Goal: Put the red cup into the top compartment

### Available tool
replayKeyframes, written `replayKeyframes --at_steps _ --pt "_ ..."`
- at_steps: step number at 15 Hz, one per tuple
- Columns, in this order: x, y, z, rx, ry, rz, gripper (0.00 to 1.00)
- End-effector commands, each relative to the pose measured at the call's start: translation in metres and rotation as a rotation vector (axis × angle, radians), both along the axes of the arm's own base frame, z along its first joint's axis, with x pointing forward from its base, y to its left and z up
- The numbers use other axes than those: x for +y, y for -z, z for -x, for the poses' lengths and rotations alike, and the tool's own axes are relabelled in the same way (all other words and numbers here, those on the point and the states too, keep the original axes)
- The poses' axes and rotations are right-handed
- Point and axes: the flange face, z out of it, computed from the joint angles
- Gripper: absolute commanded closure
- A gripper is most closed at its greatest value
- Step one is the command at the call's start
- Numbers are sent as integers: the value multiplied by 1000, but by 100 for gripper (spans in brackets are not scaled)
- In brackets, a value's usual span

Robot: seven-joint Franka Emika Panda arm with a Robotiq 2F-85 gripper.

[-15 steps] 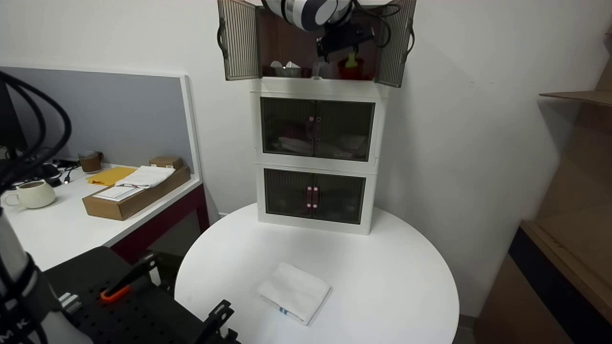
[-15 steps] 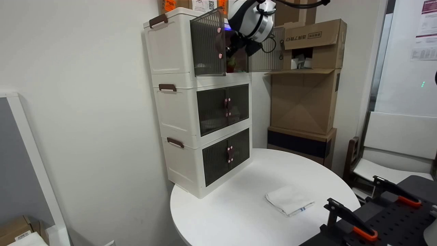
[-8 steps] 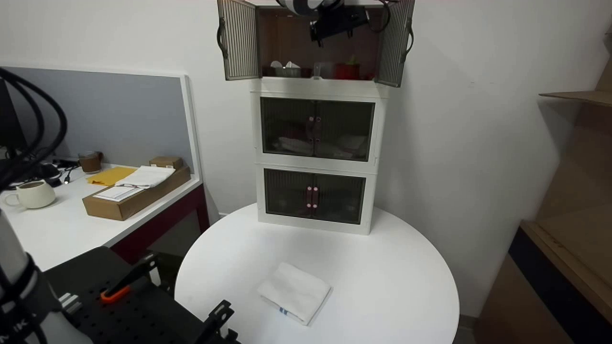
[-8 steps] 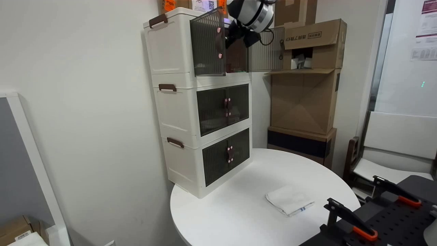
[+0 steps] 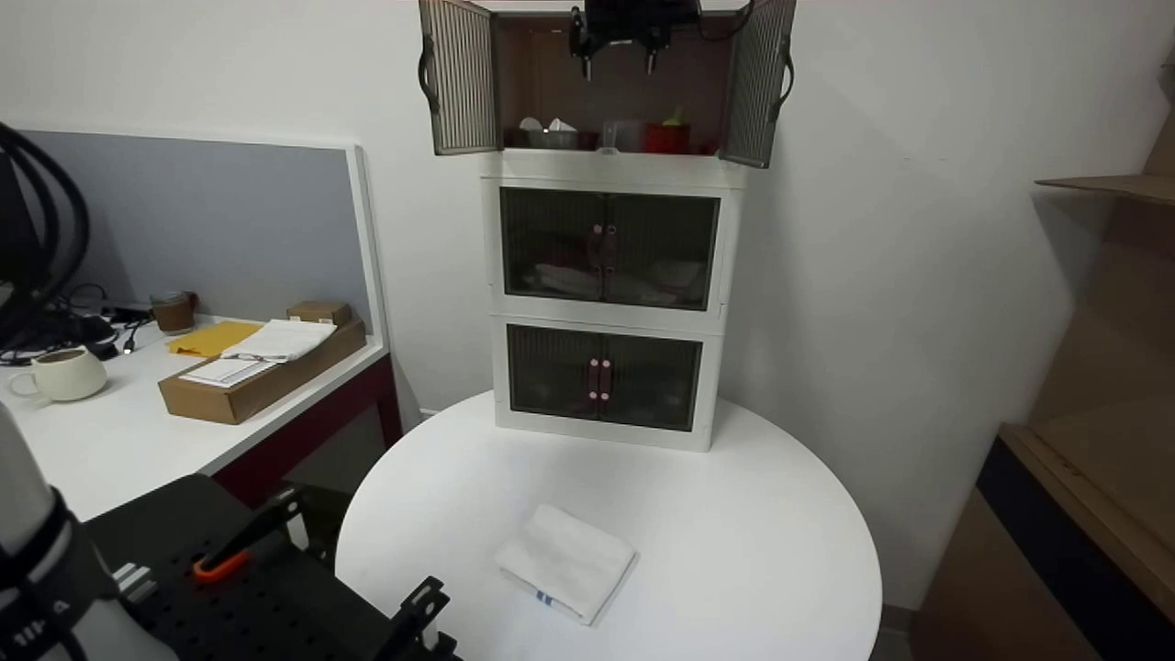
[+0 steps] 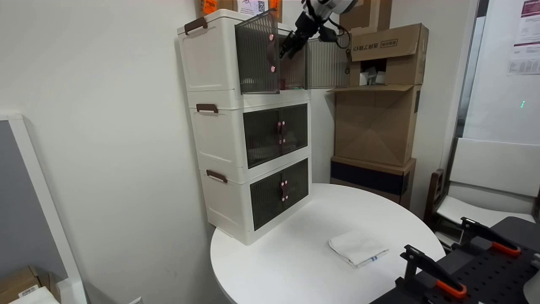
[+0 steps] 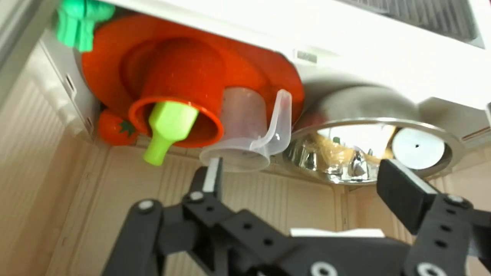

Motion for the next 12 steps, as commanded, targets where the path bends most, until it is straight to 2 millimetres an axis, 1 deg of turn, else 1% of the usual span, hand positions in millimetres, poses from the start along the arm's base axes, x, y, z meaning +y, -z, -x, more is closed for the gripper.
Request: replayKeyframes --at_steps 1,3,4,5,6,8,10,12 --pt "-36 9 56 159 119 5 0" --pt "-56 24 85 254 158 -3 0" --pt "-63 34 100 304 176 -7 0" --pt "-66 46 117 362 175 -11 0" --pt "-66 57 132 415 175 -24 0" --pt "-59 78 158 520 245 -64 0" --pt "-49 94 179 551 361 -82 0" --pt "-35 105 195 550 471 -86 0"
